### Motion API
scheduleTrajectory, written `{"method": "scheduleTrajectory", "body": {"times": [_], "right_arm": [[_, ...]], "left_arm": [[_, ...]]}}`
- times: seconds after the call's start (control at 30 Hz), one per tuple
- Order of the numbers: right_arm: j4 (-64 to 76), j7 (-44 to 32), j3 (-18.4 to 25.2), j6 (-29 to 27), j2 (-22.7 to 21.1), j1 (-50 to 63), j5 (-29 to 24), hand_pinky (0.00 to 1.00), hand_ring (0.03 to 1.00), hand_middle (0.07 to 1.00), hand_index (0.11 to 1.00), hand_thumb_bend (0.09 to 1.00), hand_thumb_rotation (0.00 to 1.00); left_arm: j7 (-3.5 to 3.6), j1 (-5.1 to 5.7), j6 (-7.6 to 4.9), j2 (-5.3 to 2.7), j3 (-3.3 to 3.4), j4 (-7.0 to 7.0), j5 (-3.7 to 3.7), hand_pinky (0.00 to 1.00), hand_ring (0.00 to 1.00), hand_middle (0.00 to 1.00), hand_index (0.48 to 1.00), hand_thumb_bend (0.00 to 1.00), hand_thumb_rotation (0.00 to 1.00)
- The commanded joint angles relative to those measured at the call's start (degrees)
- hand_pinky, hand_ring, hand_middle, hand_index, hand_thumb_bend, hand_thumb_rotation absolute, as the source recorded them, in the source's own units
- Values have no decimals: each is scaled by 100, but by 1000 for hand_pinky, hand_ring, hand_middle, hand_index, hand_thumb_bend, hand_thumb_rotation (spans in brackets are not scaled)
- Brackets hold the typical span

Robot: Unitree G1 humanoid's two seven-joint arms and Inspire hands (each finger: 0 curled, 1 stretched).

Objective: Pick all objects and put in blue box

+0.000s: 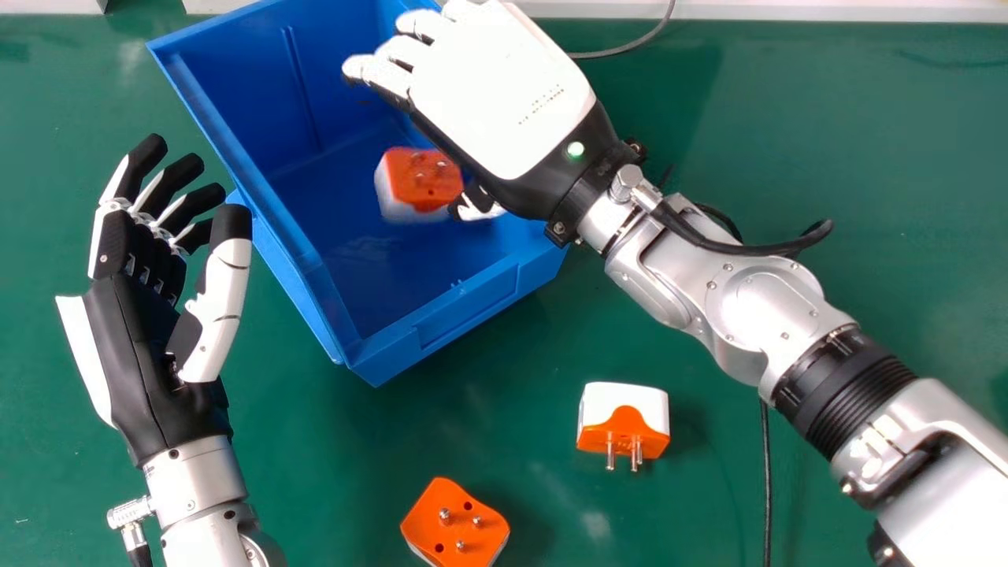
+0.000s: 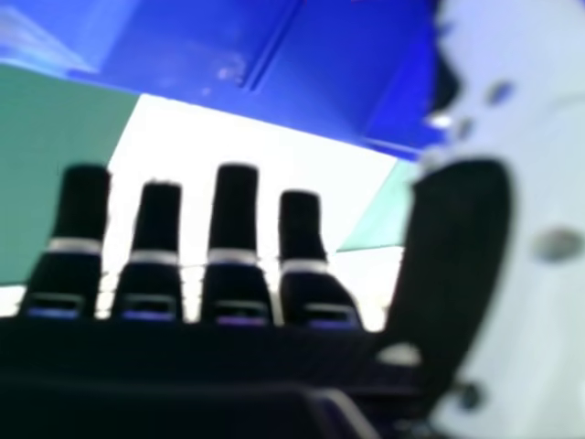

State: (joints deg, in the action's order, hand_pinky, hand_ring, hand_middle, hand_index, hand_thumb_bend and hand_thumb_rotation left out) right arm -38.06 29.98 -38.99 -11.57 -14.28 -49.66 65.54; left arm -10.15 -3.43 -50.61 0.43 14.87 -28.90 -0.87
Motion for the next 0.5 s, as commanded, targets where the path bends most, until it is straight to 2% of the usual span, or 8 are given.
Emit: {"method": "scheduleTrajectory", "body": {"times": [0.0,0.23,0.47], "right_arm": [[94,175,14,52,-45,-26,4,785,901,925,851,917,145],[186,267,40,46,-72,23,-42,840,939,958,891,974,178],[744,49,202,31,-211,335,-221,873,961,977,922,998,204]], "left_arm": [[22,-20,-125,2,-25,47,-12,639,699,762,798,686,456],[-7,21,-108,-5,-33,118,44,640,699,762,798,686,458],[-3,106,-109,-39,-48,206,46,636,698,762,799,677,455]]}}
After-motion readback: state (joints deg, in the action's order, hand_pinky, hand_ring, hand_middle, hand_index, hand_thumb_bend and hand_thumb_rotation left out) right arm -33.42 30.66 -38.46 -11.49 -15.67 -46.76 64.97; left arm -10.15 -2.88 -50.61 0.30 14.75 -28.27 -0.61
